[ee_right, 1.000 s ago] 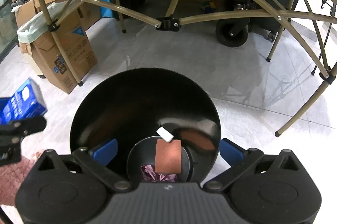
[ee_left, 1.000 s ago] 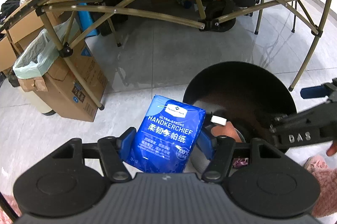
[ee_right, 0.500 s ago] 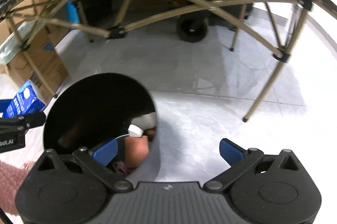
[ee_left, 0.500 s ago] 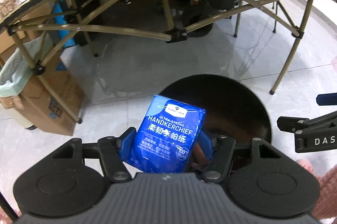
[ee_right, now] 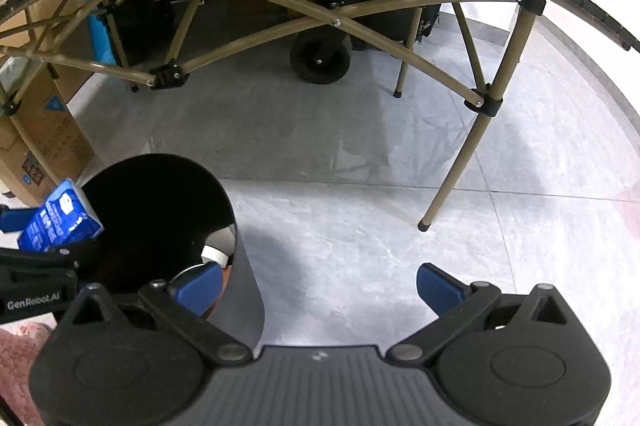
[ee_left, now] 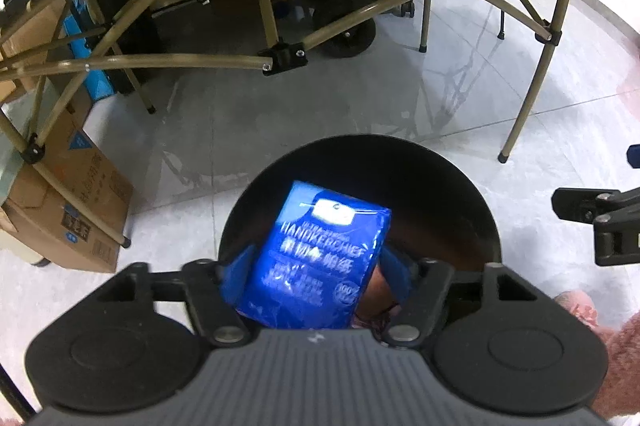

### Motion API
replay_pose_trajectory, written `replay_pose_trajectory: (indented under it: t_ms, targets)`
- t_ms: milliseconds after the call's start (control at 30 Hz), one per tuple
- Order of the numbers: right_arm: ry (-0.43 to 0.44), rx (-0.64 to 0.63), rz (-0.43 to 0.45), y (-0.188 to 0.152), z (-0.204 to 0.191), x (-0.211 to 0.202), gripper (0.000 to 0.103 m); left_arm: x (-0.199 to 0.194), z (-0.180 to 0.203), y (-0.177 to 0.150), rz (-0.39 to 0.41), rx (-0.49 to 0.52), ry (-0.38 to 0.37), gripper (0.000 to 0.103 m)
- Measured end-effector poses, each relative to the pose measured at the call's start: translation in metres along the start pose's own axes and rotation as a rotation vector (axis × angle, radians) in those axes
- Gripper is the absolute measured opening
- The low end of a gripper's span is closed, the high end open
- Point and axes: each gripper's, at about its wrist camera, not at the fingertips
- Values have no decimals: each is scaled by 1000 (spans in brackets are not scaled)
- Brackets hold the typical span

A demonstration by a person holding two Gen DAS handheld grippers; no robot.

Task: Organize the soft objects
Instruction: 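Open the left gripper to drop the blue wipe packet into the bin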

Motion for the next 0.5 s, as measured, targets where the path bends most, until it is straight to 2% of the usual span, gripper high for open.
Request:
replay_pose_trajectory:
  t_ms: [33,67,500]
  targets:
    - [-3,0,0,0,0,0,103,0,0,0,7,3,5,96]
    - [-4,2,0,0,0,0,103,-1,1,0,17,4,12,103]
    - [3,-16,-1,1,-6,1,103,-3,-1,-2,24,2,30,103]
Point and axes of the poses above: each gripper's, at about its wrist camera, not at the fingertips, and x roughly the way its jaws point, z to its right, y to its top, and after that the axes turned 7 degrees about -z, right-handed
